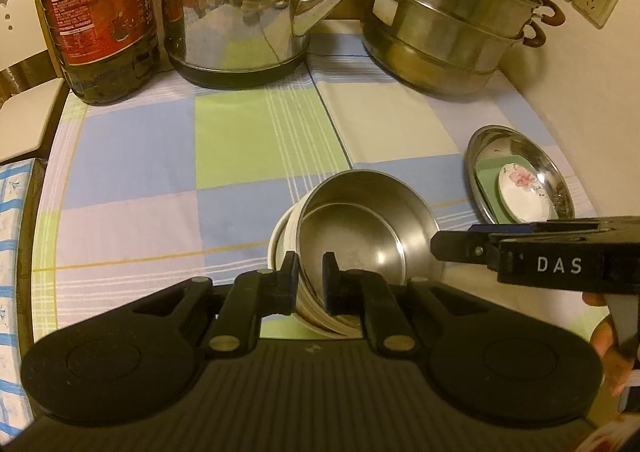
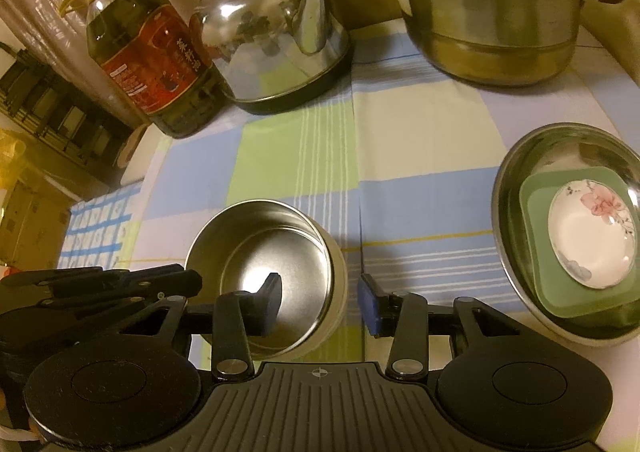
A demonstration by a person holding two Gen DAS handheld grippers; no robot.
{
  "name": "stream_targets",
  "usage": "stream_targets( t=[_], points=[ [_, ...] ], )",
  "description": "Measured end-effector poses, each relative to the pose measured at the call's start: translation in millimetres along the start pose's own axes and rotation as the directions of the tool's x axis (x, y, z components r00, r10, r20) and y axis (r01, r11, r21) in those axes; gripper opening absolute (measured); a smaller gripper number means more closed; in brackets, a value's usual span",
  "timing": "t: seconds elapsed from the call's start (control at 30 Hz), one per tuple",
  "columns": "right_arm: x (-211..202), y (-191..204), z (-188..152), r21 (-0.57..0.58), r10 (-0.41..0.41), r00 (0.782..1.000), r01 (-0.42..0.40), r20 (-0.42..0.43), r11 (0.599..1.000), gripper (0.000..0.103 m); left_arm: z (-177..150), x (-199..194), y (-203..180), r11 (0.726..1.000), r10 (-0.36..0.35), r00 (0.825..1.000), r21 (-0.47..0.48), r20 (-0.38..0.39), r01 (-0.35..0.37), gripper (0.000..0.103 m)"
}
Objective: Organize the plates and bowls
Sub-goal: 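Lower the steel bowl into the cream bowl with the left gripper, then open both grippers and pull back from the bowl stack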
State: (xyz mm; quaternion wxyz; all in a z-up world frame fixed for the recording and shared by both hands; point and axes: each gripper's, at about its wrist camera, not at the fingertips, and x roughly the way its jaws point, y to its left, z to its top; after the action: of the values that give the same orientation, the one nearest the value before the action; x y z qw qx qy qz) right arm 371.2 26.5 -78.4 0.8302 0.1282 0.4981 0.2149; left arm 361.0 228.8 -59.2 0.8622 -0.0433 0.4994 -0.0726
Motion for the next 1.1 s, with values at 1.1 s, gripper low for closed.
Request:
stream_targets(
  t=[1.1],
  points=[
    [-145.7,-15.7,-132.1,-0.082,0.069,0.993,-0.062,0.091,0.995,0.048,-144.2,-120.5,-80.0,0.993,0.059,0.997,-0.102,0.054,-0.054,0.018]
  ],
)
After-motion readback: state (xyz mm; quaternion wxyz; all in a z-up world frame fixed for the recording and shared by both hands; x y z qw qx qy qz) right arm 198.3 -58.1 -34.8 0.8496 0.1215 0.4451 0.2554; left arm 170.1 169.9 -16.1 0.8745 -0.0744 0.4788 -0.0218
